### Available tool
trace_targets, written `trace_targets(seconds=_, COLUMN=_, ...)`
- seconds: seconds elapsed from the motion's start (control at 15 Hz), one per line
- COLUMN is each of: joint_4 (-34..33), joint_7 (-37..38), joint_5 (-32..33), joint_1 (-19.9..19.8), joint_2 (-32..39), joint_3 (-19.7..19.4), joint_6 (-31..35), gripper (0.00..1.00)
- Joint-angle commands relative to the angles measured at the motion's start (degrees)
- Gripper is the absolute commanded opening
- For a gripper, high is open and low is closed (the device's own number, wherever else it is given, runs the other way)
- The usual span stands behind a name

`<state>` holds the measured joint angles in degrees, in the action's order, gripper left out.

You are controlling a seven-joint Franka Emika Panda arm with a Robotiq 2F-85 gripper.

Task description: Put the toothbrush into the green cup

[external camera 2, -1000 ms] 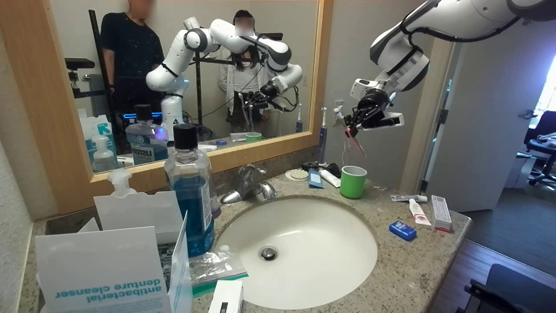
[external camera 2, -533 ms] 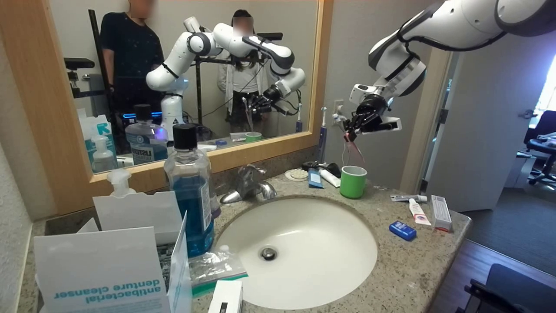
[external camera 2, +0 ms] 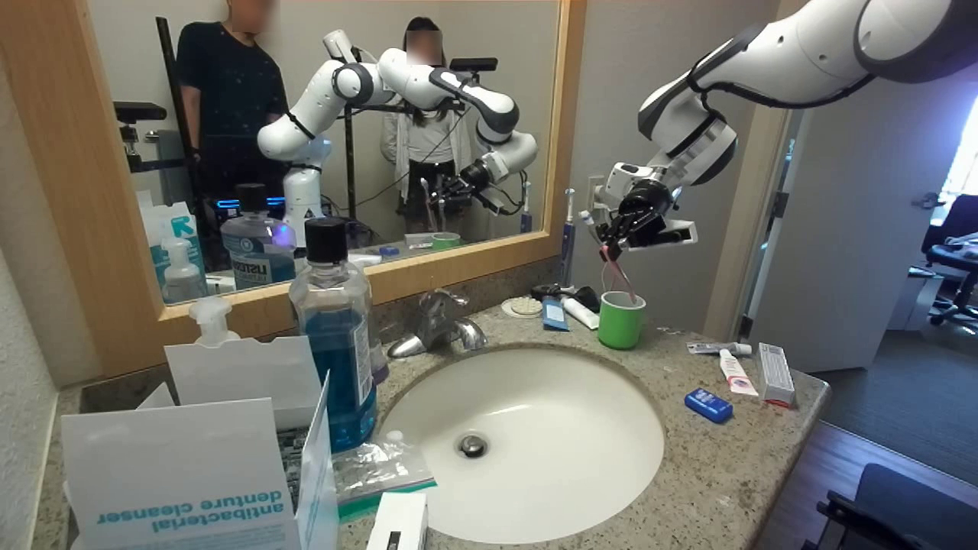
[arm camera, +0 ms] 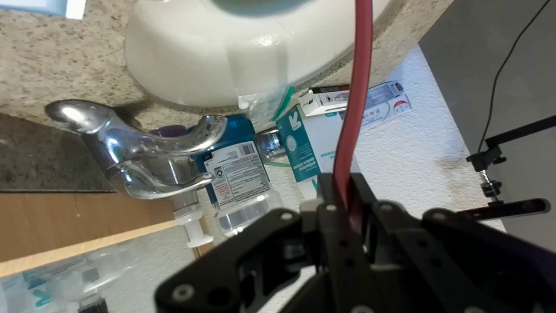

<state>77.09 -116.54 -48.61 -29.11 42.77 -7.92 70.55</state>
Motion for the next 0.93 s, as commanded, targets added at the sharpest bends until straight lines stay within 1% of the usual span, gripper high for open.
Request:
trace_targets(seconds=0.0, joint_4=-4.11, joint_7=0.51, joint_5=-0.33, joint_1=-1.92, joint_2=2.68, joint_3=1.28, joint_6=-5.89, gripper=0.03)
trace_targets(seconds=0.33, joint_4=-7.44, joint_7=1.08, joint_5=-0.46, joint_1=-3.03, joint_2=5.23, joint_3=1.64, joint_6=-9.31, gripper=0.03)
trace_targets(seconds=0.87, joint_4=-11.46, joint_7=1.71, joint_5=-1.49, joint_1=-3.88, joint_2=5.78, joint_3=2.82, joint_6=-8.36, gripper=0.03)
